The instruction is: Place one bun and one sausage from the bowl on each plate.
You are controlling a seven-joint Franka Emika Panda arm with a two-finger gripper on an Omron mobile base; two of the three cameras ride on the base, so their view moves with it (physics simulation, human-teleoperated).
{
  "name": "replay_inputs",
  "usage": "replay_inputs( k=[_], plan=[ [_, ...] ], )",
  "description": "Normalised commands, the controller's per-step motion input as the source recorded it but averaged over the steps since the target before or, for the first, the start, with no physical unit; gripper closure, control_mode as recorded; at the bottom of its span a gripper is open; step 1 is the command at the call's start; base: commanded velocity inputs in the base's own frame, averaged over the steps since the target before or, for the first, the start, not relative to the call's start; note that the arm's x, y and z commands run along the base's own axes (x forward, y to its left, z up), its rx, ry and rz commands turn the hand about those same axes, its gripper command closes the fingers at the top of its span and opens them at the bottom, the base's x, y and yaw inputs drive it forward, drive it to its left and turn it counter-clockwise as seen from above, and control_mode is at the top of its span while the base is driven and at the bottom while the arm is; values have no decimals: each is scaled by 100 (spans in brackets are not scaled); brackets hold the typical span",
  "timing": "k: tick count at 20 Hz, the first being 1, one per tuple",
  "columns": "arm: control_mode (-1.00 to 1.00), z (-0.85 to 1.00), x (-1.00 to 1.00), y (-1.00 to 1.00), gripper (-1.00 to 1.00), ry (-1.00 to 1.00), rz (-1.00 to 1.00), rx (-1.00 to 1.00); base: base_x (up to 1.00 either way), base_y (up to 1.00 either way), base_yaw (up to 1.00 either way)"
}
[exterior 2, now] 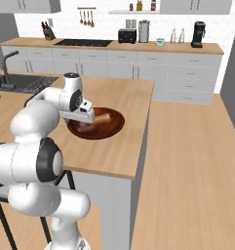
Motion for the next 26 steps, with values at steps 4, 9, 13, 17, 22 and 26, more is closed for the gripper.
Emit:
replay_inputs(
  k=[4, 9, 13, 17, 22, 26],
  plan=[
    [-100, -56, 100, 31, -100, 1, -11, 14, 0, 0, 0],
    [-100, -73, 78, 0, -100, -4, -20, 1, 0, 0, 0],
    [-100, -41, 69, 0, -100, 0, -13, 0, 0, 0, 0],
    [-100, -35, 28, 0, -100, 0, -6, 0, 0, 0, 0],
    [-100, -33, 21, 7, -100, 0, -2, 0, 0, 0, 0],
    [-100, -40, 21, 19, -100, 0, 0, 0, 0, 0, 0]
  ],
)
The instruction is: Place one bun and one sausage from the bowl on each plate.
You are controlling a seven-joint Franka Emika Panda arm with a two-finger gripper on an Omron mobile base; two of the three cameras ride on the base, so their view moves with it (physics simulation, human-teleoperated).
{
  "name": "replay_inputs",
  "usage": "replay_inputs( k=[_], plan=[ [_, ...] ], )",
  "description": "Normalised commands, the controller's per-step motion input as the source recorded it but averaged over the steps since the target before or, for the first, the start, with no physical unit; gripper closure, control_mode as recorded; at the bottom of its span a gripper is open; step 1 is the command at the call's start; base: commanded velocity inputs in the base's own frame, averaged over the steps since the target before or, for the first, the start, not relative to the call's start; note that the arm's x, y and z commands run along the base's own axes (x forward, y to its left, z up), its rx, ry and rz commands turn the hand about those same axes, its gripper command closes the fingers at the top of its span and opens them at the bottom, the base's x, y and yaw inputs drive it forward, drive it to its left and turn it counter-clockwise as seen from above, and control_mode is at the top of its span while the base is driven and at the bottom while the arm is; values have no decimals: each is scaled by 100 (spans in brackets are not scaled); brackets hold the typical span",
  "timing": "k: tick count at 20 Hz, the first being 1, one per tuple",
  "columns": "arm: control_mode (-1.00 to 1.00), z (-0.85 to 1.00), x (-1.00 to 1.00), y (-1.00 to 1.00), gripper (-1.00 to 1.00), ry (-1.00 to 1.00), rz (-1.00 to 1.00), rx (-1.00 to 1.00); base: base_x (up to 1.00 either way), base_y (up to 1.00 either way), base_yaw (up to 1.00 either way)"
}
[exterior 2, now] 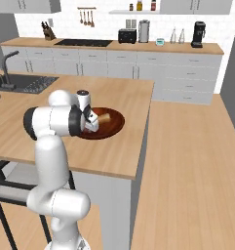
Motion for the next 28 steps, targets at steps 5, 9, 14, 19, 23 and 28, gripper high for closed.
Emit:
replay_inputs(
  k=[5, 9, 14, 19, 23, 28],
  plan=[
    [-100, -27, 9, 1, -100, 0, 0, 0, 0, 0, 0],
    [-100, -6, 0, 0, 100, 0, 0, 0, 0, 0, 0],
    [-100, 21, -3, 0, 100, -5, 0, 0, 0, 0, 0],
    [-100, 97, -52, -5, 100, -25, 0, 0, 0, 0, 0],
    [-100, 100, -97, -11, 100, -21, 0, 0, 0, 0, 0],
    [-100, 100, -100, -32, 100, -19, 2, 0, 0, 0, 0]
  ],
)
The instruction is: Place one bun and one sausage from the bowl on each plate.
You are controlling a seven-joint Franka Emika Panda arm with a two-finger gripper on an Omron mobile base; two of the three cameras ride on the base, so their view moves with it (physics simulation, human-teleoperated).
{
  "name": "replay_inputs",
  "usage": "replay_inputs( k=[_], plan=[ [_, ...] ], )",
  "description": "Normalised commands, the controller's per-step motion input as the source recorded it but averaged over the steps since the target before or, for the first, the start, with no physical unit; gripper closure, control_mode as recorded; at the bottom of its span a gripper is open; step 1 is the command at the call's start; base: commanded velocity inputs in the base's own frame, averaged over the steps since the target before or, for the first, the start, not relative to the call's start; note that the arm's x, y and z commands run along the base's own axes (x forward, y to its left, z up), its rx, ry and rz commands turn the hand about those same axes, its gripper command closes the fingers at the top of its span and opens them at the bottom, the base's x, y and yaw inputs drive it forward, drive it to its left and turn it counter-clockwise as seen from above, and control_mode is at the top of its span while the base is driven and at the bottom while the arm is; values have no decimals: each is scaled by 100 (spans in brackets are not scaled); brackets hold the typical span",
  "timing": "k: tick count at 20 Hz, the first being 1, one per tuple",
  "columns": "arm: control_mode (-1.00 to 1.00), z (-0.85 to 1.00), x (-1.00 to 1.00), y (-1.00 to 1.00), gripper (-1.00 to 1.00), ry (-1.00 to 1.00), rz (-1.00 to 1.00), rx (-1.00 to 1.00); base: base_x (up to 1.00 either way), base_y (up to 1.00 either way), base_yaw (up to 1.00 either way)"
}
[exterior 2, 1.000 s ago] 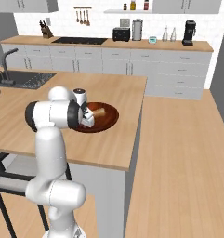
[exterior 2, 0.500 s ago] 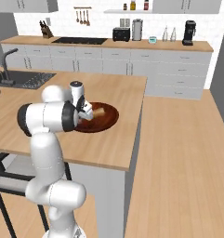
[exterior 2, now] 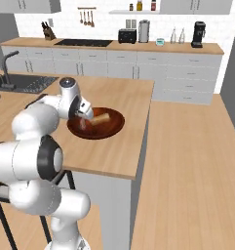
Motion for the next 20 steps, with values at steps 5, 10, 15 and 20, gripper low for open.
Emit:
replay_inputs(
  k=[5, 10, 15, 20],
  plan=[
    [-100, 99, -100, -43, 100, -33, 4, -3, 0, 0, 0],
    [-100, 49, -100, -37, 100, -29, 2, -4, 0, 0, 0],
    [100, -1, -80, -11, 100, -11, 1, -9, -20, 3, 0],
    [100, 0, 0, 0, 100, 0, 0, 0, -99, 76, 0]
  ],
)
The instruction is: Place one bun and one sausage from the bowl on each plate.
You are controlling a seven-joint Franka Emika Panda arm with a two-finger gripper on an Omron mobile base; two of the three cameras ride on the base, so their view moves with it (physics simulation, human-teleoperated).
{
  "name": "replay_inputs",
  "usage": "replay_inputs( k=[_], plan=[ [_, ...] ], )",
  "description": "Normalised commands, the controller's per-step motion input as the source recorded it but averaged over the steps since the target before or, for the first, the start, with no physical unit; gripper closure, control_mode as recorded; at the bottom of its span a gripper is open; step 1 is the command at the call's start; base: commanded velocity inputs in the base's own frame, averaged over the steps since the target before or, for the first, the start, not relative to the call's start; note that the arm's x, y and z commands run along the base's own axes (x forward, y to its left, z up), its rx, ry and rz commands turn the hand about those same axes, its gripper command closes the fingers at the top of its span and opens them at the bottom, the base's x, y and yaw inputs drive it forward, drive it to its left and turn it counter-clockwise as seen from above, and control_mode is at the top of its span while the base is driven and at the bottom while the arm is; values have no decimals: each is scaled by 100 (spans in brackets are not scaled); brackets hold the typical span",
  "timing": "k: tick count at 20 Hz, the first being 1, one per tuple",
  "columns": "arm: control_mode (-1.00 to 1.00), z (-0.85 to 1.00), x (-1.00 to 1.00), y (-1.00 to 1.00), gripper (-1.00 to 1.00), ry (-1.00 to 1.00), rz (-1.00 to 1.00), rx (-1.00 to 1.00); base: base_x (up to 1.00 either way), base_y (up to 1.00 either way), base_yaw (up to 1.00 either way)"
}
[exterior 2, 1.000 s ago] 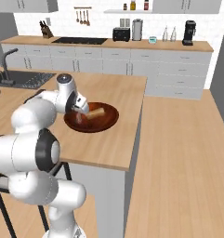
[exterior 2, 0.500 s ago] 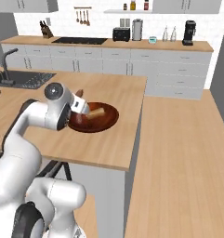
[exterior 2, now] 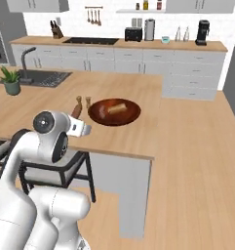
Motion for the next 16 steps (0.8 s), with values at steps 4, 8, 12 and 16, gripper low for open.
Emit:
replay_inputs(
  k=[4, 8, 12, 16],
  plan=[
    [100, 0, 0, 0, 100, 0, 0, 0, -44, 100, 0],
    [100, 0, 0, 0, 100, 0, 0, 0, -2, 100, 0],
    [100, 0, 0, 0, 100, 0, 0, 0, -9, 100, 0],
    [100, 0, 0, 0, 100, 0, 0, 0, -17, 100, 0]
  ],
)
